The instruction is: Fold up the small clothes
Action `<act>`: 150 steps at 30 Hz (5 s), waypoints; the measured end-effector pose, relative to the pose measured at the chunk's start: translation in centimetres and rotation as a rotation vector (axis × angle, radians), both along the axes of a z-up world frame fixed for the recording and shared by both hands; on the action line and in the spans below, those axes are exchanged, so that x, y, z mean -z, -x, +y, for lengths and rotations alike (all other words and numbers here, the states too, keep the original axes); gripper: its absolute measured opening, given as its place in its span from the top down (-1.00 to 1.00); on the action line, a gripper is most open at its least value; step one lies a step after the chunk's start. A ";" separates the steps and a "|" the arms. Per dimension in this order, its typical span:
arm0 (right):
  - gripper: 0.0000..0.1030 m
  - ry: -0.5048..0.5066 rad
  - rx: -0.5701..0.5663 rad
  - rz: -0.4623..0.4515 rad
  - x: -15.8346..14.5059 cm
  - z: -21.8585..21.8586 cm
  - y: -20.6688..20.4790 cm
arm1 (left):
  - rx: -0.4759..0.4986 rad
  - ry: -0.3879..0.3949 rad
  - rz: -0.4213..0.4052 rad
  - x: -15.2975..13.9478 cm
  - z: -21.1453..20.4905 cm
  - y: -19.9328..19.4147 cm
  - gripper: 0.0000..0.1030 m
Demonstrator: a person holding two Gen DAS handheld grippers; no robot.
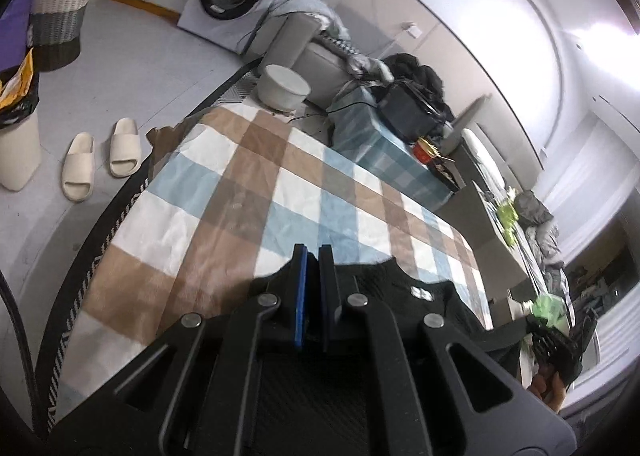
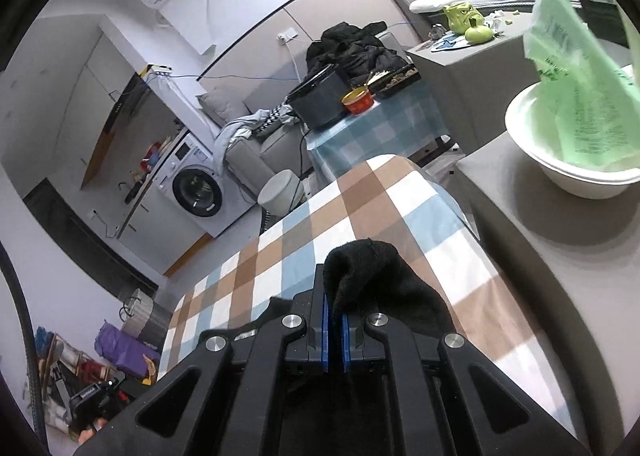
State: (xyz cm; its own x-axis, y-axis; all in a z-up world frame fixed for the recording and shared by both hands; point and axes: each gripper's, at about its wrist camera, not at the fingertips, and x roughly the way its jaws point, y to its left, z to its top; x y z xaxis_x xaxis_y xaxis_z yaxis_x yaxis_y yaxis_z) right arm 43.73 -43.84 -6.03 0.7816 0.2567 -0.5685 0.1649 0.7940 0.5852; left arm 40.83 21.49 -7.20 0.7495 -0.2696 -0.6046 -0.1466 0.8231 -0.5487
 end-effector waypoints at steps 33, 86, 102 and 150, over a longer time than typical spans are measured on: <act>0.00 -0.010 -0.314 0.087 3.1 8.1 -3.2 | 0.102 -0.123 0.128 2.4 -3.5 5.0 0.57; -0.73 0.506 -0.418 0.176 2.6 10.7 6.3 | 0.168 -0.313 0.106 2.6 -8.7 11.6 -0.98; -0.75 0.542 -0.443 0.116 2.1 11.2 14.4 | 0.153 -0.432 0.047 1.6 -11.3 20.4 -0.98; 0.79 0.166 -0.420 0.088 6.0 0.0 21.2 | 0.097 -0.279 0.150 6.0 -6.0 26.6 -0.07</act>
State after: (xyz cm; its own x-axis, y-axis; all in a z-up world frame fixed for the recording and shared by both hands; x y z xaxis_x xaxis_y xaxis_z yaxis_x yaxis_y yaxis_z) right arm 22.51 -43.87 -12.01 0.5761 0.4410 -0.6882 -0.1479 0.8843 0.4428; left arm 14.20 15.47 -13.15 0.6255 -0.1437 -0.7669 -0.1228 0.9525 -0.2786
